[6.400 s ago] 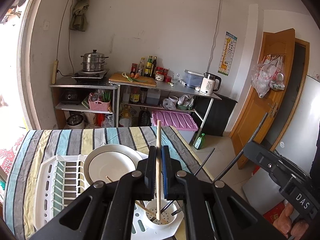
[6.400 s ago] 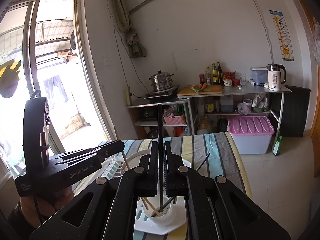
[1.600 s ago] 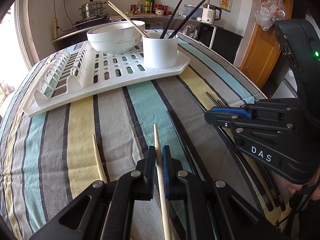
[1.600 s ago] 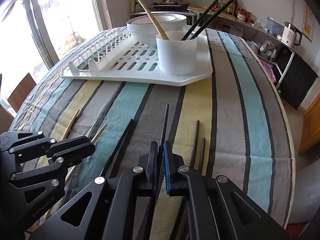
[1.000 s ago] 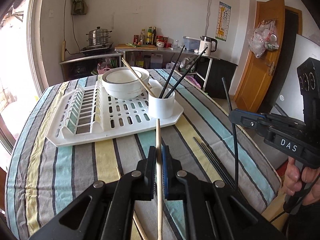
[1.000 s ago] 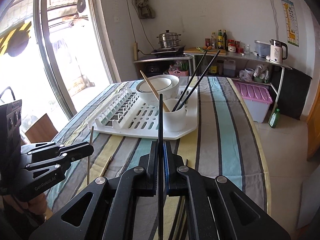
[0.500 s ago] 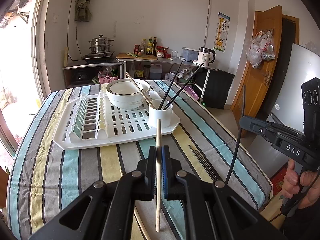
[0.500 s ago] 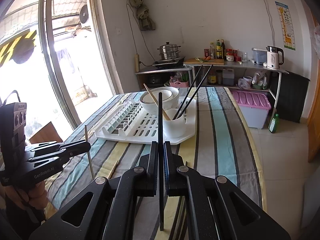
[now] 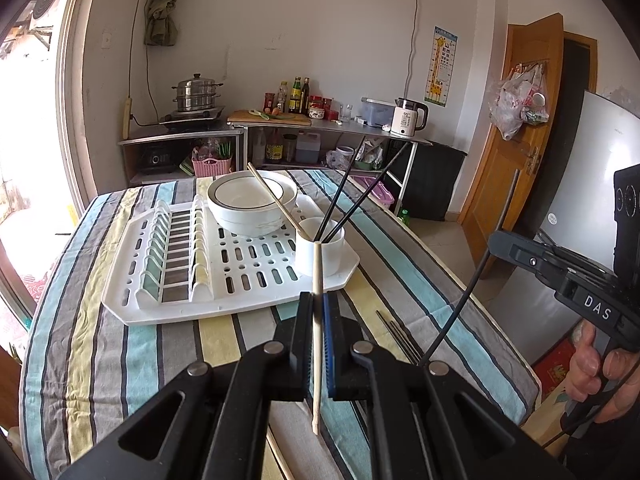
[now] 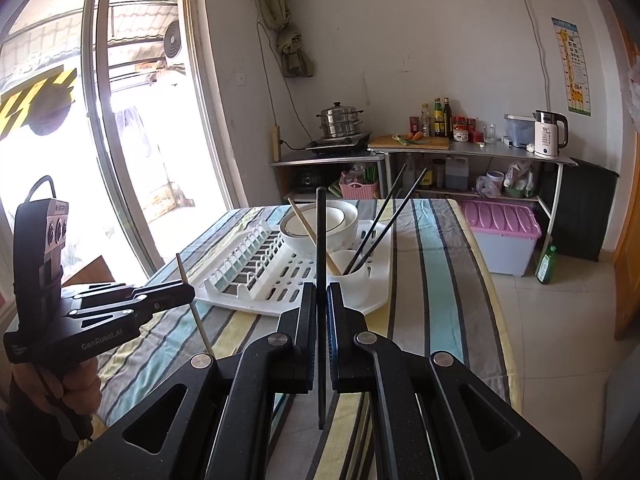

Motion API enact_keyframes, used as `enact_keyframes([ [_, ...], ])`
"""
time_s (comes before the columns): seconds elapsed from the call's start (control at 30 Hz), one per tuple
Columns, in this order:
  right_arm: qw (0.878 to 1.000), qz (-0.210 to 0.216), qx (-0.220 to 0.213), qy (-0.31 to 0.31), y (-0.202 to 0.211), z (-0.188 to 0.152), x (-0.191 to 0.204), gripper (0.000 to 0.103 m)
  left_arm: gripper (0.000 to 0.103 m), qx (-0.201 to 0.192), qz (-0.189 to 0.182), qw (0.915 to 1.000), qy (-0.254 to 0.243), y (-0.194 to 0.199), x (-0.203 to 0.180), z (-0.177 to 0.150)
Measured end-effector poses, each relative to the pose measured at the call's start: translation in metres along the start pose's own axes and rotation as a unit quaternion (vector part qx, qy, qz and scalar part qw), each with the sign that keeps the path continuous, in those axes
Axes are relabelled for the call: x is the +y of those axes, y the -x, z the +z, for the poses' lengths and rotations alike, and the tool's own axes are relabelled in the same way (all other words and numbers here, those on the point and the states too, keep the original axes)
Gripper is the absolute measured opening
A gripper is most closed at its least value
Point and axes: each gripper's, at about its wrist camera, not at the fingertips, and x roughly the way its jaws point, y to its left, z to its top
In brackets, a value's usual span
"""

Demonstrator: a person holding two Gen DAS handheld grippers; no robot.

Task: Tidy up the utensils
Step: 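Lift both held chopsticks upright and carry them over the white cup, then lower both chopsticks into the white cup and open both tools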

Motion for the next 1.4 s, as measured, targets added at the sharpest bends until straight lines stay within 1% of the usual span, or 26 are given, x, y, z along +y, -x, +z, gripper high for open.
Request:
enact_keyframes([
  [0.2,1.0,-0.002,-0.015,0.002,-0.013,0.024,-0.003,0.005,0.005,-0.012,-0.005,0.9999,0.003,-0.015,0.007,0.046],
  [0.43,0.999,-0.002,-0.034,0.001,-0.033,0.057,-0.012,0.005,0.005,-0.032,-0.012,0.9994,0.003,-0.034,0.004,0.099],
  [0.73,0.998,0.002,-0.055,-0.02,-0.059,0.089,-0.026,0.005,0.005,-0.05,-0.022,0.9984,0.014,-0.066,0.008,0.139],
  [1.03,0.997,-0.001,-0.064,-0.037,-0.083,0.108,-0.038,0.005,0.005,-0.046,-0.024,0.9982,0.029,-0.099,0.016,0.157],
  [1.23,0.998,-0.005,-0.053,-0.045,-0.104,0.108,-0.044,0.005,0.005,-0.038,-0.026,0.9981,0.041,-0.12,0.023,0.153],
  [1.4,0.998,-0.011,-0.031,-0.05,-0.123,0.098,-0.051,0.005,0.005,-0.02,-0.025,0.9981,0.053,-0.138,0.031,0.144],
])
